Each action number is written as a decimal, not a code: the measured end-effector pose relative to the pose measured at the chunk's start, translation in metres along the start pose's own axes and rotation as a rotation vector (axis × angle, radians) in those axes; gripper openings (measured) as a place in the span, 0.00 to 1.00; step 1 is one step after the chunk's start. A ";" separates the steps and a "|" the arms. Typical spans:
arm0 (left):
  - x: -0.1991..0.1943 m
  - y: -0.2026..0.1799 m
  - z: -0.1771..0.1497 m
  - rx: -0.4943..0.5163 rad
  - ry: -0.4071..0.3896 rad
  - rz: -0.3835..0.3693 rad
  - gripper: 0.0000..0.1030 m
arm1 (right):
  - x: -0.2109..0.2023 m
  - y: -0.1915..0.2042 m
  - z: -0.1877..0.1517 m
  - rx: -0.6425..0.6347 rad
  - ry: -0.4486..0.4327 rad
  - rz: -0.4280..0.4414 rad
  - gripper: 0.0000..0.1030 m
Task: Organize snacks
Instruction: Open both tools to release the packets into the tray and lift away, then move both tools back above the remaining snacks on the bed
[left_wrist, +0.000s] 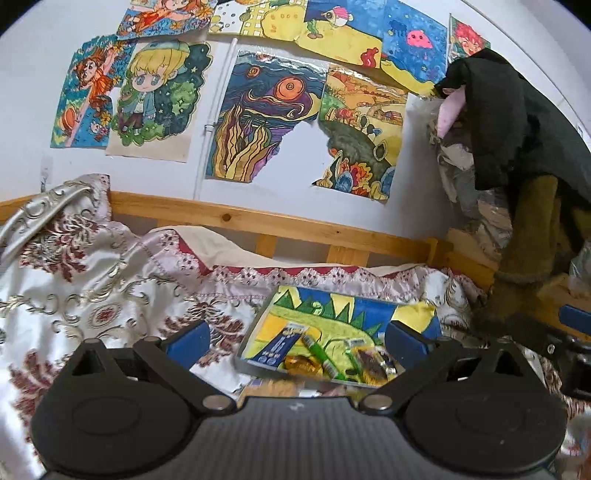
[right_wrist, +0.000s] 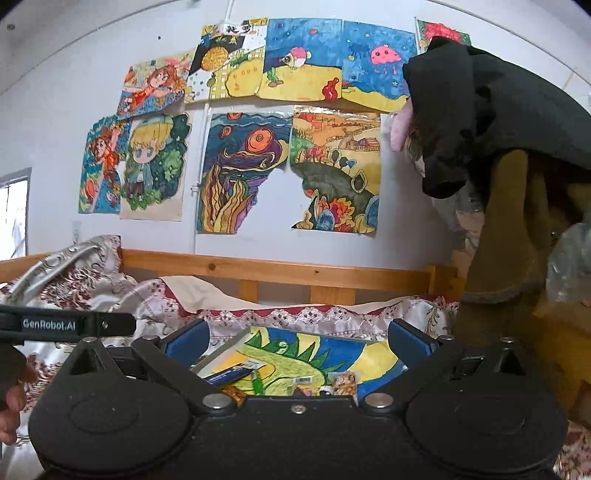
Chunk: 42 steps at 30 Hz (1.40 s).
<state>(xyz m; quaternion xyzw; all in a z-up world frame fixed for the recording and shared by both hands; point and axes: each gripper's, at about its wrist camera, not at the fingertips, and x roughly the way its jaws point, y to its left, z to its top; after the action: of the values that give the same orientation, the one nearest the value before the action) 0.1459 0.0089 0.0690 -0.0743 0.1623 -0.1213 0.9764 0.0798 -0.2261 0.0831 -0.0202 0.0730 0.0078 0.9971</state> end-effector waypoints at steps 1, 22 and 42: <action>-0.006 0.001 -0.003 0.007 0.002 0.002 1.00 | -0.005 0.001 -0.002 0.005 0.002 0.002 0.99; -0.064 0.022 -0.060 0.041 0.116 0.072 1.00 | -0.056 0.029 -0.069 0.015 0.173 0.006 0.99; -0.048 0.027 -0.089 0.032 0.246 0.091 1.00 | -0.046 0.029 -0.098 0.041 0.282 0.004 0.99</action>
<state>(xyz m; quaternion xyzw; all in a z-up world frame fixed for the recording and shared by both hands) 0.0775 0.0380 -0.0047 -0.0361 0.2820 -0.0878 0.9547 0.0198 -0.2017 -0.0078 -0.0007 0.2128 0.0056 0.9771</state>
